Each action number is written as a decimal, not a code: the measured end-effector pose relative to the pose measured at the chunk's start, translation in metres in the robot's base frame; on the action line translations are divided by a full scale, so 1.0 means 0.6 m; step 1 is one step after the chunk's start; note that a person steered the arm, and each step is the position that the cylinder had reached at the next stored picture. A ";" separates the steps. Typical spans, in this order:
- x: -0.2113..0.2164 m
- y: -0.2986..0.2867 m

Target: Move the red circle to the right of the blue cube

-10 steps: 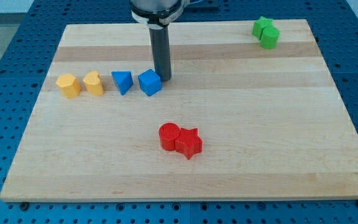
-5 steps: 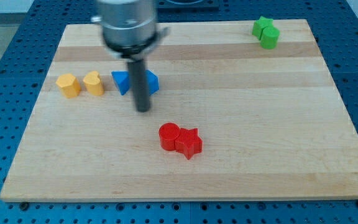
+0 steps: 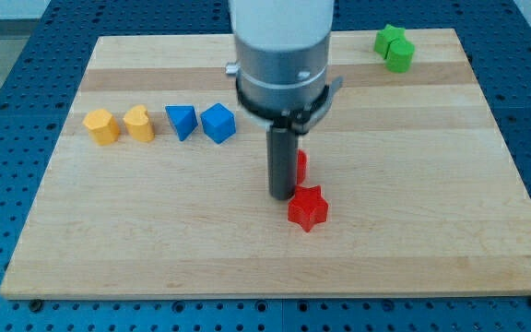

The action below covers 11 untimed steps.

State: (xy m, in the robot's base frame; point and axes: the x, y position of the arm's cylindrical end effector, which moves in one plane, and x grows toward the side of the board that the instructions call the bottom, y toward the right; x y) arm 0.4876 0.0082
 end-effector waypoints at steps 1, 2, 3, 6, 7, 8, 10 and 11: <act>-0.069 0.004; -0.065 0.006; -0.058 0.048; -0.087 0.054; -0.089 0.147; -0.131 0.171; -0.139 0.036; -0.139 0.000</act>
